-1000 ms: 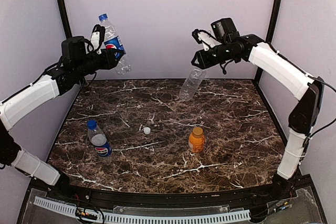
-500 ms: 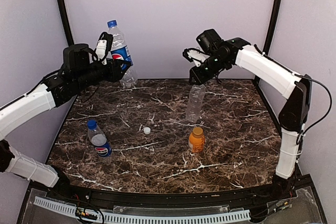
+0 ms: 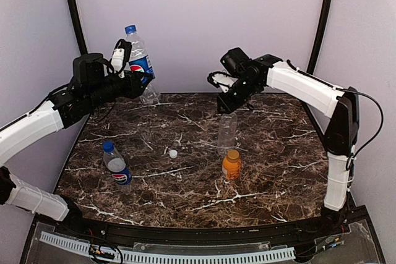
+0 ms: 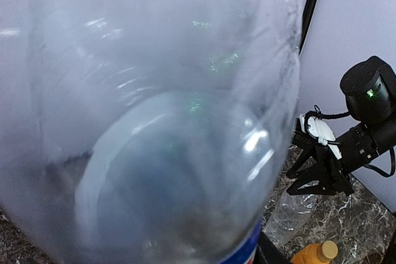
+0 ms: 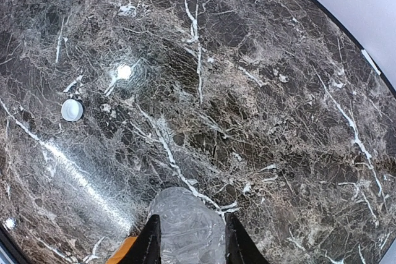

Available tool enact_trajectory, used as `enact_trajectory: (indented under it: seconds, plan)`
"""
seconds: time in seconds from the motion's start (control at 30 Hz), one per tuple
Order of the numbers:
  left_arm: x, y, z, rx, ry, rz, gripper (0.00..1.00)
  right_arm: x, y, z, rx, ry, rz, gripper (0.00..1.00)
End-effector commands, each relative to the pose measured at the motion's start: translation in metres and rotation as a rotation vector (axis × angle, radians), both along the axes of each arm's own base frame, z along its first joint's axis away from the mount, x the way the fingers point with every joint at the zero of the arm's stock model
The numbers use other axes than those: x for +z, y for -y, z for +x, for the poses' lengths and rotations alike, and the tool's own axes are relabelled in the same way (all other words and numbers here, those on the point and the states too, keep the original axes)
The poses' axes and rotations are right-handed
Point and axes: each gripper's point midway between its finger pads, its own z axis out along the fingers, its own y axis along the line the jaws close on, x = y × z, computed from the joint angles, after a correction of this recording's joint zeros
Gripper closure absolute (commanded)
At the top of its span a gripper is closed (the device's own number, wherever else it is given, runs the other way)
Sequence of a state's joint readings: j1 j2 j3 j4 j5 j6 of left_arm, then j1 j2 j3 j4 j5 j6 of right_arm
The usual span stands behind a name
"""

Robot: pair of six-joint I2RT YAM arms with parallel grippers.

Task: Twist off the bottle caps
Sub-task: Place the bottle without the bottle cap at the center of the board.

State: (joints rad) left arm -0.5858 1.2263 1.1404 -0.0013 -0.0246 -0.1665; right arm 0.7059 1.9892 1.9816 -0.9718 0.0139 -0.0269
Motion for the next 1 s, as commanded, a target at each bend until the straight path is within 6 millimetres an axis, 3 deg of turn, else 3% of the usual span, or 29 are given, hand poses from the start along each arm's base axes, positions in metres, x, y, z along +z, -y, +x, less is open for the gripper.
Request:
enact_trajectory:
  seconds: [0.0,0.33,0.97]
  plan:
    - [0.009,-0.003,-0.005,0.005,0.031,-0.013,0.55,0.002,-0.007,0.002,-0.01,0.041,0.013,1.0]
    - [0.008,-0.002,-0.004,-0.003,0.031,-0.015,0.55,-0.012,-0.008,-0.006,-0.017,0.051,-0.011,1.0]
    - [0.002,0.0,-0.001,-0.001,0.026,-0.007,0.55,0.003,-0.006,-0.008,-0.021,0.089,0.001,0.72]
